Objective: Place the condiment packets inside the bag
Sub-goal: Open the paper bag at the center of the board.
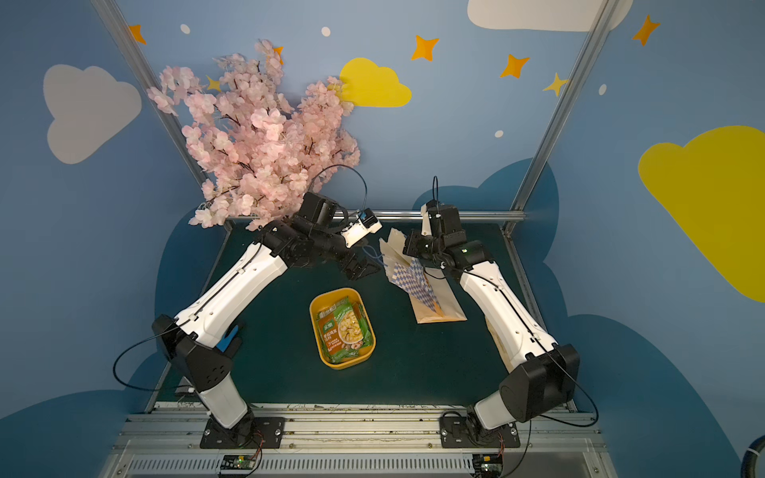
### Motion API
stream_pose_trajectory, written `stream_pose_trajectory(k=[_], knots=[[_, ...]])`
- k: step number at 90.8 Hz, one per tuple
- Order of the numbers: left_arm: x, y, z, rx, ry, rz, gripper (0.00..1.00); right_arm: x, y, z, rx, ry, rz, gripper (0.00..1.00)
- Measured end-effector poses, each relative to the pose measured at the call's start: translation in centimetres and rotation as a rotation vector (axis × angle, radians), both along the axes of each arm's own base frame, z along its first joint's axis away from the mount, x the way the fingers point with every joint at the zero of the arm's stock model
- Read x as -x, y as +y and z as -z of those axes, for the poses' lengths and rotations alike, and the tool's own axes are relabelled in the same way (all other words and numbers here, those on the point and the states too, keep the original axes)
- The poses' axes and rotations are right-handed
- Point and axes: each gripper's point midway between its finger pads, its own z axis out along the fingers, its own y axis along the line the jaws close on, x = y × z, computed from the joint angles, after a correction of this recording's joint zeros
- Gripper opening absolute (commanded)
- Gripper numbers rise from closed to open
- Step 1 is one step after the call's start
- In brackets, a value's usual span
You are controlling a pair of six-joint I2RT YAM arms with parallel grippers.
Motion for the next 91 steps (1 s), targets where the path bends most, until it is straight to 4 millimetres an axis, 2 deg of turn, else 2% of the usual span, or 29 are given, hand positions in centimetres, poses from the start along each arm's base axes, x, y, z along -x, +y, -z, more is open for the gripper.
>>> stream_pose_trajectory(k=[11, 30, 40, 47, 62, 80, 91], knots=[[-2.0, 1.1, 1.9, -0.001, 0.083, -0.115, 0.98, 0.4, 0.7, 0.6, -0.004, 0.006, -0.004, 0.0], [-6.5, 4.9, 7.5, -0.041, 0.235, -0.381, 0.99, 1.5, 0.8, 2.3, 0.002, 0.029, 0.002, 0.0], [-7.7, 7.1, 10.0, -0.059, 0.302, -0.494, 0.99, 1.8, 0.8, 2.2, -0.008, 0.014, 0.003, 0.0], [-8.3, 7.7, 10.6, -0.042, 0.337, -0.533, 0.99, 2.0, 1.0, 1.8, -0.017, -0.007, 0.0, 0.0], [-8.9, 5.8, 10.1, 0.046, 0.412, -0.51, 1.0, 2.4, 1.6, 0.9, -0.031, -0.038, -0.016, 0.0], [-8.4, 3.2, 9.2, 0.117, 0.455, -0.443, 0.98, 2.6, 1.8, 1.6, -0.025, -0.031, -0.021, 0.0], [-8.1, 2.1, 9.7, 0.129, 0.486, -0.421, 0.95, 2.6, 2.0, 1.6, -0.026, -0.035, -0.025, 0.0]])
